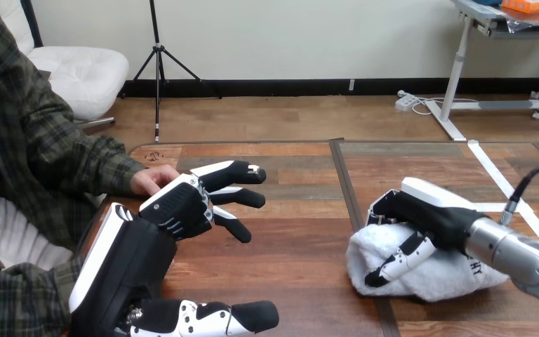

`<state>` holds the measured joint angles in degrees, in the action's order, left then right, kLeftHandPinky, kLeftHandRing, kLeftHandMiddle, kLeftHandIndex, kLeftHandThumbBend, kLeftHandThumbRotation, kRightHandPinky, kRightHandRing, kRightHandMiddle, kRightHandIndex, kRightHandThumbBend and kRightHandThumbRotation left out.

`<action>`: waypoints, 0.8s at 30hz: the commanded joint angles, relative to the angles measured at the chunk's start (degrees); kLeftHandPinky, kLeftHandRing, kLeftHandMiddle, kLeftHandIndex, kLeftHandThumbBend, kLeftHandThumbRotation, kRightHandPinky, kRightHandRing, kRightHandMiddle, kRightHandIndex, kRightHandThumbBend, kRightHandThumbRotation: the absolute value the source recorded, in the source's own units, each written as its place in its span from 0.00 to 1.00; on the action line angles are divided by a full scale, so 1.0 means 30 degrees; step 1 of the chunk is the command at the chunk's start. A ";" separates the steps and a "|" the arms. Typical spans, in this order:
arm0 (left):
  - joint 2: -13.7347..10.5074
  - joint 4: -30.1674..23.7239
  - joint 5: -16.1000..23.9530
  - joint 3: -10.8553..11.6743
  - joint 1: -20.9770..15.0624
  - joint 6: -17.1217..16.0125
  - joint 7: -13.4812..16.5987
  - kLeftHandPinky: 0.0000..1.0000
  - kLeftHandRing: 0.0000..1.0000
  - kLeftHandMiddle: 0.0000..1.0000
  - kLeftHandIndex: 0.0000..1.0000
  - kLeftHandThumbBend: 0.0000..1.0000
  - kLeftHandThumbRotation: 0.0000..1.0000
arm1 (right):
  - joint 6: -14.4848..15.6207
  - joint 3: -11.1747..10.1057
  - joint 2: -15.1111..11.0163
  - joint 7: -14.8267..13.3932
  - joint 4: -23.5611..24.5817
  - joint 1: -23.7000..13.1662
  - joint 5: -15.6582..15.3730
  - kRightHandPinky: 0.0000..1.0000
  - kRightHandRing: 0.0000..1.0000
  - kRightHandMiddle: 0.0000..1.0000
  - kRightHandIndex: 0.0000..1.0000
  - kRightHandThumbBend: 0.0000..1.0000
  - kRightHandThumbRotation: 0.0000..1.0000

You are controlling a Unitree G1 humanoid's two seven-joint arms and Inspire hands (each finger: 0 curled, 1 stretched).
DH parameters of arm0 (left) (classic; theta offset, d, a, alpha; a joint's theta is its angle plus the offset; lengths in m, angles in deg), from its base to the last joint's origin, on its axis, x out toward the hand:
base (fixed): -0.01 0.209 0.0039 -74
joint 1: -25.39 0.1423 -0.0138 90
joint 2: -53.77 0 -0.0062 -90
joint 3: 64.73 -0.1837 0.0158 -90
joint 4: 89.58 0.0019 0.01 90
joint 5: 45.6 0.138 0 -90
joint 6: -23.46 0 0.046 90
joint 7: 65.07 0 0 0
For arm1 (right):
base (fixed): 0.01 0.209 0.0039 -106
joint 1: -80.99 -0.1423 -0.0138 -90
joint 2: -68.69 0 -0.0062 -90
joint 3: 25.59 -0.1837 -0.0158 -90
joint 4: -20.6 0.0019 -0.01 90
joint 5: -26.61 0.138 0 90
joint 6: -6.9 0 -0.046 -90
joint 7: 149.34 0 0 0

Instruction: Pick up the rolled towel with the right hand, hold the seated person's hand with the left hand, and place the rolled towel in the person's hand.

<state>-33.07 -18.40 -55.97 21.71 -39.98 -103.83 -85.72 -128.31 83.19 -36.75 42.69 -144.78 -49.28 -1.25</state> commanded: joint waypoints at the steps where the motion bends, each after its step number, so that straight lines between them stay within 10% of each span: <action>1: 0.0103 -0.0707 0.0145 0.0031 -0.0749 -0.0449 0.0095 0.51 0.70 0.78 0.75 1.00 0.28 | -0.1279 -0.0530 0.0879 0.0272 0.0053 0.0771 0.0733 0.17 0.21 0.26 0.26 0.70 0.00; 12: 0.0028 -0.0601 0.0065 0.0020 -0.0675 -0.0408 0.0017 0.51 0.72 0.79 0.75 1.00 0.30 | -0.2333 -0.1590 0.1063 0.0462 0.0364 0.0901 0.2282 0.15 0.19 0.25 0.25 0.69 0.00; 24: 0.0021 -0.0253 -0.0134 -0.0043 -0.0748 -0.0505 -0.0130 0.51 0.72 0.79 0.75 1.00 0.29 | -0.3612 -0.3865 0.1522 0.3047 0.0781 0.0881 0.5762 0.15 0.20 0.27 0.28 0.69 0.00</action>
<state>-33.03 -18.39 -55.98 21.72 -39.96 -104.18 -85.87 -137.02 75.67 -34.36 49.65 -144.73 -44.71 11.41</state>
